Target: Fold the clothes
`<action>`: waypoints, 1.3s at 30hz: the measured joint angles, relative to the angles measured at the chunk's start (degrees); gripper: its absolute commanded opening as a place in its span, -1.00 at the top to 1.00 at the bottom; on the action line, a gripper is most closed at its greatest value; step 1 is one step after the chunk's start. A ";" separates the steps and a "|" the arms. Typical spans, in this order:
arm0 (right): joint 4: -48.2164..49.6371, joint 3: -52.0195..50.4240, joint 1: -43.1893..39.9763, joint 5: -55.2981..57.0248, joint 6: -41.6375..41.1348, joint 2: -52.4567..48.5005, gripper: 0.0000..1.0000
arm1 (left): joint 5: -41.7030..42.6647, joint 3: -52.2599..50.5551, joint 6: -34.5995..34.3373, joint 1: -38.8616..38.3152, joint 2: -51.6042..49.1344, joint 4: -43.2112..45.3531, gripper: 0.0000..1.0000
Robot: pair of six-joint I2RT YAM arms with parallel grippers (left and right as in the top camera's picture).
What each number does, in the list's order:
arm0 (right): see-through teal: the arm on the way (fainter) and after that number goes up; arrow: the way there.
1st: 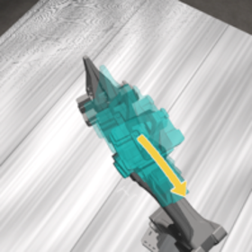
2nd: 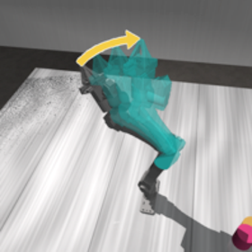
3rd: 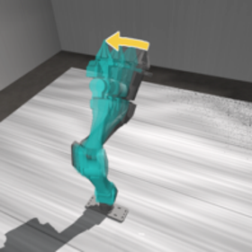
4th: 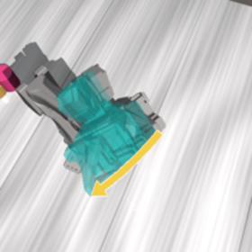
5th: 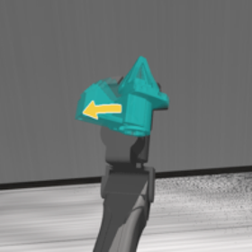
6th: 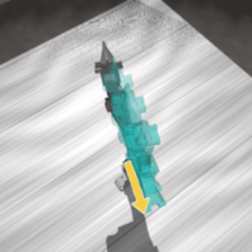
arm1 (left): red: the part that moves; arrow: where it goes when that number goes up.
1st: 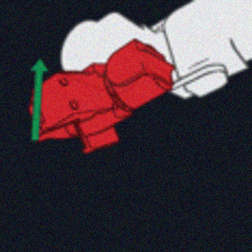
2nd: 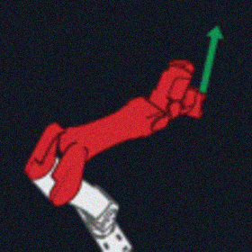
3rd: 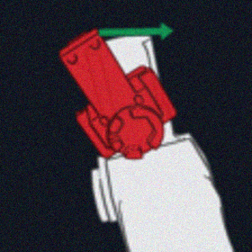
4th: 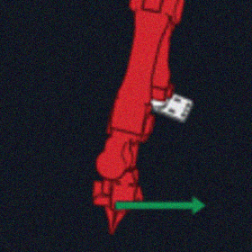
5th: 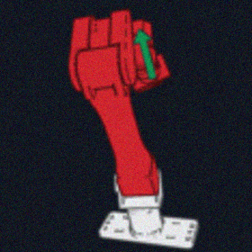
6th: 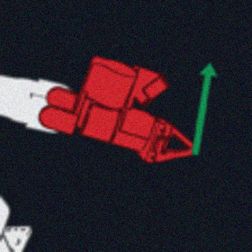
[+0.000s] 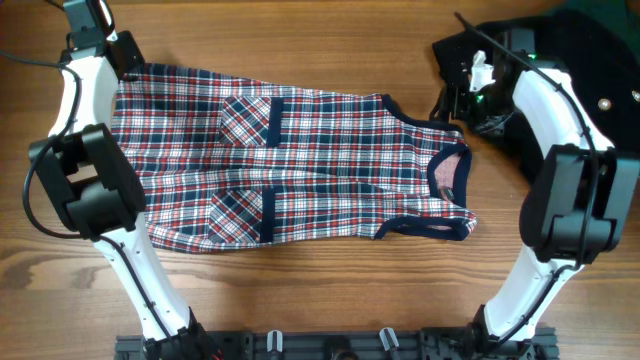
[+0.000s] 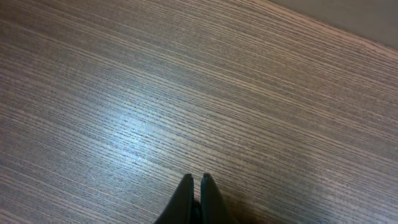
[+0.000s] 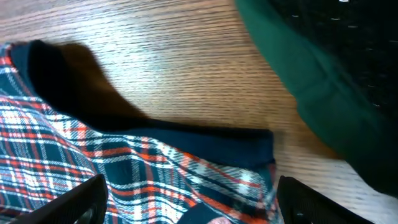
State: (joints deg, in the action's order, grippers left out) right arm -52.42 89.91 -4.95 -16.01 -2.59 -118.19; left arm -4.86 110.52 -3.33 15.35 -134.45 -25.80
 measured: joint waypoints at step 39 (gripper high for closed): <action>25.11 -0.44 12.70 -6.51 16.17 -8.41 -0.43 | 0.00 0.00 0.02 0.00 0.02 -3.39 0.92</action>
State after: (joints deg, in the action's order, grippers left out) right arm -27.31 89.47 7.75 -22.52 13.58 -126.61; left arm -4.86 110.52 -3.31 15.35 -134.43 -29.19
